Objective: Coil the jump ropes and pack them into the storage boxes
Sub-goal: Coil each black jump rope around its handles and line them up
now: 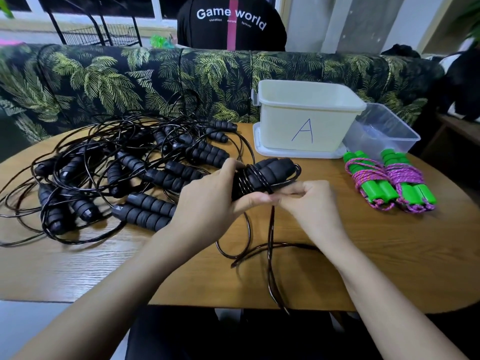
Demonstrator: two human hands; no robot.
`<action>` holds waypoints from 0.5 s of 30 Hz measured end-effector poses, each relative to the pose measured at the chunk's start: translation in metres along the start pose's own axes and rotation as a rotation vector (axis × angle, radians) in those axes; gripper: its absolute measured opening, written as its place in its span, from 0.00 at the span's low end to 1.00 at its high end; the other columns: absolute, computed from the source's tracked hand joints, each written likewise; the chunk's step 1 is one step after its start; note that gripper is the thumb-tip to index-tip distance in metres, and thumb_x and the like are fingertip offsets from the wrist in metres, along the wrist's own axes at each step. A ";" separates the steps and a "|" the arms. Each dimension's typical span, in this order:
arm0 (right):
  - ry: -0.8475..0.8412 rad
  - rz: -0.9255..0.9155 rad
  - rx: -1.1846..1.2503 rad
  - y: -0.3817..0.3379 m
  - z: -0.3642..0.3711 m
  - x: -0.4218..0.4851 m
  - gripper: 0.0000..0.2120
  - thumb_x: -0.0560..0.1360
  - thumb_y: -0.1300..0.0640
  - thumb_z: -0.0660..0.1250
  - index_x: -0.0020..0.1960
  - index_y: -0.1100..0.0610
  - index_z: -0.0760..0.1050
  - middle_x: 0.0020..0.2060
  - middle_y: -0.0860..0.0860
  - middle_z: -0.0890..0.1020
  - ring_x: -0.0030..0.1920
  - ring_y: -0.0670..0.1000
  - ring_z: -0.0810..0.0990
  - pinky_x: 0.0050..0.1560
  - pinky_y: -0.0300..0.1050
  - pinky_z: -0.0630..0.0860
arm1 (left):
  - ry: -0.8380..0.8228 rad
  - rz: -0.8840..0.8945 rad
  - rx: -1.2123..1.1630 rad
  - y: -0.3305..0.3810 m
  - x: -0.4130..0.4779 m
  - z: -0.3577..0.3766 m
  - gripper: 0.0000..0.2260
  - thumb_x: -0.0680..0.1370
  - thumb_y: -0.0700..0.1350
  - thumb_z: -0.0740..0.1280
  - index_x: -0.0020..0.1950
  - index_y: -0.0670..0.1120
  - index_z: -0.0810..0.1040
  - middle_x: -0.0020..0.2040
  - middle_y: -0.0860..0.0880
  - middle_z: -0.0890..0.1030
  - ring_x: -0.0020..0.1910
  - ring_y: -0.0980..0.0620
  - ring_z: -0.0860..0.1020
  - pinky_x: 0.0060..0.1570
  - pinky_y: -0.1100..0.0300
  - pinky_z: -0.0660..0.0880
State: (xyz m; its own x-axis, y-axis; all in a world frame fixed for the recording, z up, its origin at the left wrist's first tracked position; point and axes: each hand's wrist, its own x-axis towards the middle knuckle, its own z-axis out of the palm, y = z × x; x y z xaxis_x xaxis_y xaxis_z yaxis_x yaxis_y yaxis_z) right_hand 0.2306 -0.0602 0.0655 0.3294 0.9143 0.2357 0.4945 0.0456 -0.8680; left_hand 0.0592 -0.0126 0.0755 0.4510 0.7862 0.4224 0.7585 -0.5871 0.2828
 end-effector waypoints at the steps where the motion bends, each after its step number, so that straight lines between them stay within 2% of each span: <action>1: 0.064 -0.005 -0.076 -0.001 -0.002 0.002 0.11 0.56 0.38 0.75 0.30 0.42 0.78 0.28 0.37 0.81 0.37 0.35 0.79 0.39 0.28 0.69 | -0.031 -0.012 -0.023 -0.001 0.001 -0.001 0.43 0.63 0.76 0.47 0.68 0.51 0.68 0.39 0.54 0.77 0.44 0.46 0.79 0.38 0.55 0.64; 3: 0.144 -0.055 -0.276 -0.001 -0.007 0.007 0.28 0.51 0.28 0.70 0.38 0.50 0.77 0.36 0.41 0.79 0.41 0.45 0.78 0.39 0.39 0.70 | -0.111 -0.042 -0.083 -0.003 0.003 0.000 0.43 0.63 0.76 0.47 0.66 0.51 0.69 0.35 0.54 0.76 0.38 0.49 0.76 0.36 0.55 0.65; 5: 0.168 -0.156 -0.461 -0.004 -0.015 0.011 0.39 0.51 0.27 0.69 0.50 0.54 0.71 0.48 0.45 0.75 0.50 0.49 0.72 0.44 0.45 0.68 | -0.160 -0.062 -0.150 -0.007 0.009 0.000 0.42 0.62 0.77 0.46 0.64 0.51 0.71 0.36 0.54 0.78 0.36 0.54 0.75 0.33 0.58 0.66; 7: 0.053 -0.414 -0.579 -0.008 -0.026 0.018 0.43 0.57 0.30 0.71 0.64 0.53 0.69 0.61 0.49 0.73 0.64 0.51 0.68 0.60 0.49 0.70 | -0.188 -0.035 -0.207 -0.012 0.011 0.000 0.40 0.64 0.78 0.48 0.62 0.52 0.73 0.36 0.57 0.77 0.35 0.59 0.74 0.33 0.62 0.65; 8: -0.070 -0.582 -0.617 -0.007 -0.031 0.025 0.42 0.62 0.32 0.71 0.70 0.51 0.68 0.67 0.49 0.73 0.70 0.52 0.66 0.69 0.53 0.66 | -0.215 -0.016 -0.250 -0.013 0.014 -0.001 0.38 0.66 0.79 0.49 0.60 0.53 0.75 0.36 0.58 0.77 0.35 0.60 0.75 0.34 0.62 0.66; 9: -0.202 -0.683 -0.604 -0.006 -0.035 0.030 0.39 0.66 0.34 0.70 0.74 0.48 0.66 0.70 0.48 0.73 0.72 0.50 0.67 0.74 0.56 0.61 | -0.244 0.002 -0.304 -0.013 0.013 -0.003 0.35 0.68 0.79 0.51 0.57 0.54 0.77 0.37 0.58 0.78 0.36 0.61 0.76 0.35 0.61 0.68; 10: -0.316 -0.696 -0.552 -0.007 -0.037 0.034 0.35 0.69 0.35 0.69 0.74 0.43 0.67 0.69 0.45 0.75 0.71 0.48 0.70 0.76 0.57 0.59 | -0.274 -0.003 -0.368 -0.015 0.020 -0.003 0.32 0.68 0.77 0.53 0.53 0.55 0.78 0.40 0.57 0.80 0.37 0.61 0.78 0.36 0.60 0.71; 11: -0.380 -0.664 -0.491 -0.004 -0.039 0.037 0.31 0.70 0.36 0.68 0.71 0.39 0.69 0.65 0.41 0.78 0.67 0.45 0.74 0.75 0.57 0.61 | -0.299 -0.025 -0.439 -0.016 0.026 -0.002 0.30 0.69 0.76 0.54 0.50 0.54 0.80 0.42 0.55 0.83 0.37 0.60 0.80 0.37 0.60 0.75; 13: -0.369 -0.546 -0.351 0.000 -0.037 0.037 0.25 0.69 0.37 0.69 0.65 0.35 0.75 0.56 0.38 0.82 0.60 0.44 0.79 0.67 0.55 0.72 | -0.358 -0.239 -0.700 -0.024 0.043 -0.006 0.29 0.74 0.73 0.57 0.48 0.49 0.81 0.48 0.47 0.85 0.38 0.54 0.82 0.40 0.59 0.80; 14: -0.335 -0.474 -0.244 0.001 -0.036 0.036 0.22 0.68 0.39 0.72 0.62 0.36 0.78 0.53 0.38 0.84 0.58 0.43 0.80 0.64 0.53 0.74 | -0.362 -0.390 -0.904 -0.031 0.050 -0.010 0.30 0.74 0.72 0.56 0.50 0.47 0.81 0.51 0.44 0.85 0.40 0.50 0.83 0.42 0.57 0.81; 15: -0.292 -0.398 -0.098 0.001 -0.035 0.036 0.21 0.67 0.44 0.75 0.60 0.38 0.79 0.51 0.37 0.84 0.57 0.42 0.81 0.65 0.50 0.74 | -0.387 -0.457 -1.077 -0.036 0.051 -0.014 0.34 0.72 0.73 0.53 0.53 0.45 0.80 0.52 0.41 0.84 0.40 0.47 0.84 0.42 0.57 0.82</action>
State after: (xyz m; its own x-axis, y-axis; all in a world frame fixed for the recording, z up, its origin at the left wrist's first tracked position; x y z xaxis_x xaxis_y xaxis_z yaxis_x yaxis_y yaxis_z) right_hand 0.2711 -0.0417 0.0886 -0.1316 0.9088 0.3959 0.6140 0.3883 -0.6872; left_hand 0.0480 0.0458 0.0989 0.4946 0.8589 -0.1330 0.1915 0.0416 0.9806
